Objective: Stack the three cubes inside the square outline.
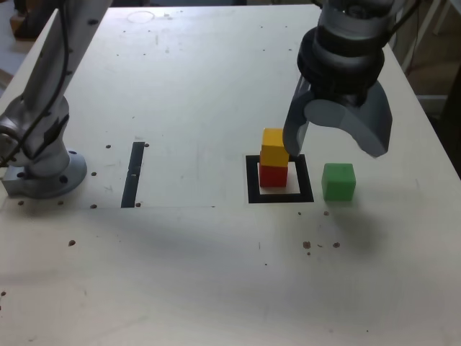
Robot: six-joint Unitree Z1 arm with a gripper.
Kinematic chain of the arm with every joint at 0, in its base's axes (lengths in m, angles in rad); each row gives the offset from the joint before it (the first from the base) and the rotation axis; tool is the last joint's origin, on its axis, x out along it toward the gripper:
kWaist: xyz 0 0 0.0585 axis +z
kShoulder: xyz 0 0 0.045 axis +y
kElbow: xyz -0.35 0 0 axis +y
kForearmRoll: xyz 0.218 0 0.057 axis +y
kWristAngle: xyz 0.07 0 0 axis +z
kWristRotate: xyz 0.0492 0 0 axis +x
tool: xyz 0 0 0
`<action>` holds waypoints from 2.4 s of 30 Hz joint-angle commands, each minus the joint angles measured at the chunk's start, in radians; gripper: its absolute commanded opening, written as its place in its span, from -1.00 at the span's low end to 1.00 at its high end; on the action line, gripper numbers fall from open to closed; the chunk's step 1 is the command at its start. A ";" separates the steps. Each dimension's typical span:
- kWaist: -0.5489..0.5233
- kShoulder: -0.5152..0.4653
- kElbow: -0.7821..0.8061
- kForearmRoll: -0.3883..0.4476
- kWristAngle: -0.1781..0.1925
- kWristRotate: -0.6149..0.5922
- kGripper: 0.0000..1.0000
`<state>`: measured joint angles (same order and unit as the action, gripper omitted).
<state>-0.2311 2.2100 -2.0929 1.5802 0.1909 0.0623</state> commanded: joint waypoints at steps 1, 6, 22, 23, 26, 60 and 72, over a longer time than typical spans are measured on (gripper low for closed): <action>-0.002 0.007 -0.008 0.005 0.007 0.000 1.00; -0.002 0.028 -0.017 0.002 0.016 0.012 1.00; 0.032 0.091 0.003 -0.050 -0.012 0.063 1.00; 0.036 0.095 0.006 -0.055 -0.016 0.067 1.00; 0.043 0.110 0.013 -0.068 -0.028 0.075 0.99; 0.093 0.148 0.112 -0.224 -0.046 0.145 0.40; 0.093 0.145 0.106 -0.230 -0.074 0.154 -0.19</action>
<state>-0.1381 2.3571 -1.9839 1.3514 0.1202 0.2134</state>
